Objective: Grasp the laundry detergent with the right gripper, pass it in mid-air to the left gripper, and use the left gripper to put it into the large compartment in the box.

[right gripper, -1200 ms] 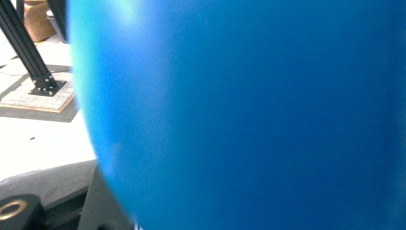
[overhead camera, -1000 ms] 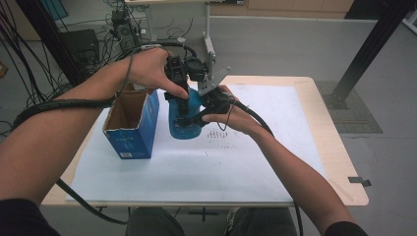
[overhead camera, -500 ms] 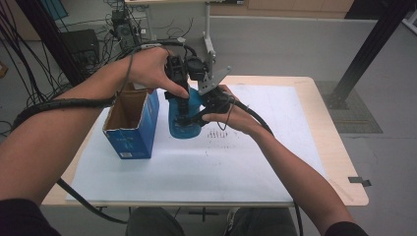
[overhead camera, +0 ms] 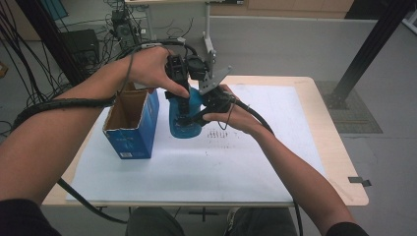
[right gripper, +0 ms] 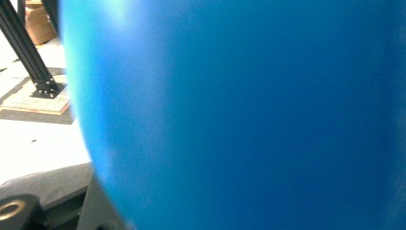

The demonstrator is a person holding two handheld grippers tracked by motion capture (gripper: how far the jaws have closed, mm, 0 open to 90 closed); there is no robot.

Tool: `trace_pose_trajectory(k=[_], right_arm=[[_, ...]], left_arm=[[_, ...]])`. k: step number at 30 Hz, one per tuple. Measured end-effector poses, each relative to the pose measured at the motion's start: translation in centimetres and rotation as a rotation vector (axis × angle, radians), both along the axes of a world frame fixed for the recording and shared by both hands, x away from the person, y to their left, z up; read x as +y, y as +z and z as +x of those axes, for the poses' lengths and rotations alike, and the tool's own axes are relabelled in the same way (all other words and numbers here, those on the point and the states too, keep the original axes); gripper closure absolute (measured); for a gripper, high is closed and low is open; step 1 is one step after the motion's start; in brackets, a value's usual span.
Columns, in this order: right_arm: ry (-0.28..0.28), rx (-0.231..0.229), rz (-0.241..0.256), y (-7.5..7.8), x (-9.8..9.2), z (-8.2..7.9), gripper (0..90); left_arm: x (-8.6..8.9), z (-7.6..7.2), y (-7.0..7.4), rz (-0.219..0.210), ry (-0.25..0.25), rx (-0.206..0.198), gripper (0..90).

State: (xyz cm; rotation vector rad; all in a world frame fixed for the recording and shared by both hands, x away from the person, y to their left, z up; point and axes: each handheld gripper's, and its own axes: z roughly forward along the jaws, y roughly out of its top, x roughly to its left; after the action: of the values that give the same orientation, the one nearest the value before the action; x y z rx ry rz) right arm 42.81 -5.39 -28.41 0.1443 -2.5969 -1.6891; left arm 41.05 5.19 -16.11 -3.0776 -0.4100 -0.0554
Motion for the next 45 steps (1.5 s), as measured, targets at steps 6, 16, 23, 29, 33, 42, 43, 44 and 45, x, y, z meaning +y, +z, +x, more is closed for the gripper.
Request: trace_pose_trajectory(k=[6,16,23,29,33,42,43,44,45], right_arm=[[-0.001,0.001,0.001,-0.01,0.06,-0.06,41.7],[0.001,-0.001,0.009,0.08,0.08,-0.14,41.4],[-0.007,0.004,0.010,0.05,0.10,-0.14,40.2],[-0.011,0.009,0.008,0.08,0.09,-0.22,38.8],[-0.014,0.008,0.011,0.12,0.04,-0.21,38.6],[-0.019,0.006,0.019,0.21,0.06,-0.26,37.7],[-0.020,0.005,0.021,0.23,0.05,-0.25,36.7],[-0.023,0.003,0.023,0.24,0.03,-0.25,35.3],[-0.027,0.000,0.022,0.25,-0.02,-0.23,32.9]], left_arm=[[0.01,-0.09,-0.03,-0.001,0.001,-0.001,37.6],[0.16,-0.12,0.18,-0.004,0.005,-0.004,37.6],[0.25,-0.10,0.20,-0.004,0.010,0.002,37.6],[0.23,-0.11,0.23,-0.007,0.010,0.007,37.6],[0.24,-0.10,0.25,-0.011,0.012,0.003,37.6],[0.35,-0.05,0.45,-0.008,0.020,0.006,37.6],[0.40,-0.01,0.47,-0.011,0.023,0.005,37.6],[0.48,0.09,0.51,-0.007,0.025,0.007,37.6],[0.54,0.13,0.52,-0.007,0.026,0.007,37.6]])
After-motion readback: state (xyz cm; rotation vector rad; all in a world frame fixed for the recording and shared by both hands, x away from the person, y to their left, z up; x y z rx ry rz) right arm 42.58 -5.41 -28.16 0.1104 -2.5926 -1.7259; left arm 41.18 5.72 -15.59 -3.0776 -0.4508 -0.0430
